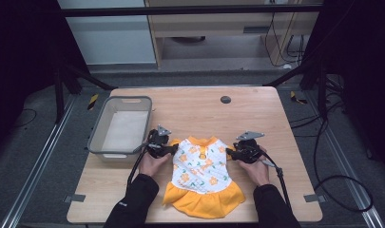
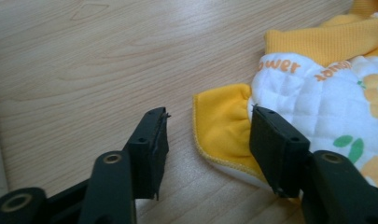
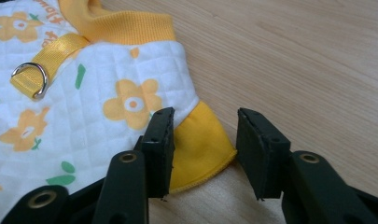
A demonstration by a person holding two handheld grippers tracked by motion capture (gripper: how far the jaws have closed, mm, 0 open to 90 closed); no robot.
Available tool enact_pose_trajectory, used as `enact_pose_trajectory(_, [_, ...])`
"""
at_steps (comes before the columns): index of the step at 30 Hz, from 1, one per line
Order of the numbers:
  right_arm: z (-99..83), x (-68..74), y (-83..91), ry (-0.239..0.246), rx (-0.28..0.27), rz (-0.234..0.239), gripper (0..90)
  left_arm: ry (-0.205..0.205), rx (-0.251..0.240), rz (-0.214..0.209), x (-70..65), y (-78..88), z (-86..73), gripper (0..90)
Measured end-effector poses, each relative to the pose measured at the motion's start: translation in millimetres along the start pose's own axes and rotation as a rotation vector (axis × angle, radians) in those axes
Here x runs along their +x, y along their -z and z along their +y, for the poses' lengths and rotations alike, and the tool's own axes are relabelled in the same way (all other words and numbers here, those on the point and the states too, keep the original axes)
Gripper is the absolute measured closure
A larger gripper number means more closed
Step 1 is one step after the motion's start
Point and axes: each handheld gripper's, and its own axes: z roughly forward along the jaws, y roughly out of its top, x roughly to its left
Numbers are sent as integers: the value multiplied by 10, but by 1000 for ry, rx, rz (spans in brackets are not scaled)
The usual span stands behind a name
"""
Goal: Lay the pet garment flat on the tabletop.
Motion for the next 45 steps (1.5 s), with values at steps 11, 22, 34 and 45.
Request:
enact_pose_trajectory(11, [7, 75, 4, -32, 18, 39, 837, 8, -15, -19, -109, 0, -43, 793])
enact_pose_trajectory(22, [305, 80, 294, 22, -136, 55, 849, 9, -131, -22, -20, 344, 144, 877])
enact_pose_trajectory(34, [744, 28, 191, 66, -277, -179, 708, 27, -227, 154, 85, 418, 652, 660])
enact_pose_trajectory(45, [715, 96, 461, 109, -264, -126, 696, 19, -217, 46, 4, 651, 463, 581])
